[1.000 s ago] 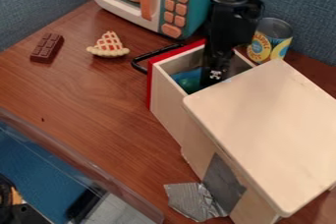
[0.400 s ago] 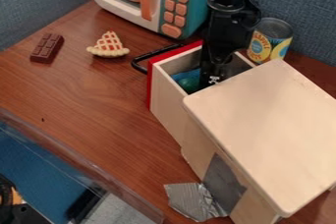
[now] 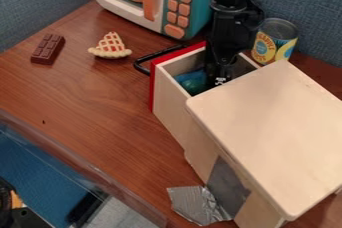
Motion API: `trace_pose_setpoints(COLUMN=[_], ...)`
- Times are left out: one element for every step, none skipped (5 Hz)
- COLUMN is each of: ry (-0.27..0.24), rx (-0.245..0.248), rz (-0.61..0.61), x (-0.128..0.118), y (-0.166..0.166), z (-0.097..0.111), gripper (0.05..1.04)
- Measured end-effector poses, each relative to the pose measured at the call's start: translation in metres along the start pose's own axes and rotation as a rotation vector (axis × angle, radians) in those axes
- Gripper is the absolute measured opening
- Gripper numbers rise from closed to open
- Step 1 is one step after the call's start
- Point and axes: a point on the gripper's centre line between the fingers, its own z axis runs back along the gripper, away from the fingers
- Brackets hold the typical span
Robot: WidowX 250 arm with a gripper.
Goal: Put the cucumber on the left side of the table
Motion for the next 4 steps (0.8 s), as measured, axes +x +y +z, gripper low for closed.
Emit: trace_pose_setpoints(ry=[-0.001, 0.004, 0.02, 0.027], rx=[0.001, -0.005, -0.005, 0.003], rz=[0.005, 0.023, 0.029, 0.038], x=[0.002, 0.003, 0.002, 0.008], y=[0.004, 0.004, 0.005, 0.007], z=[-0.002, -0.005, -0.017, -0.02], gripper=[1.0, 0.943, 0.651, 0.392])
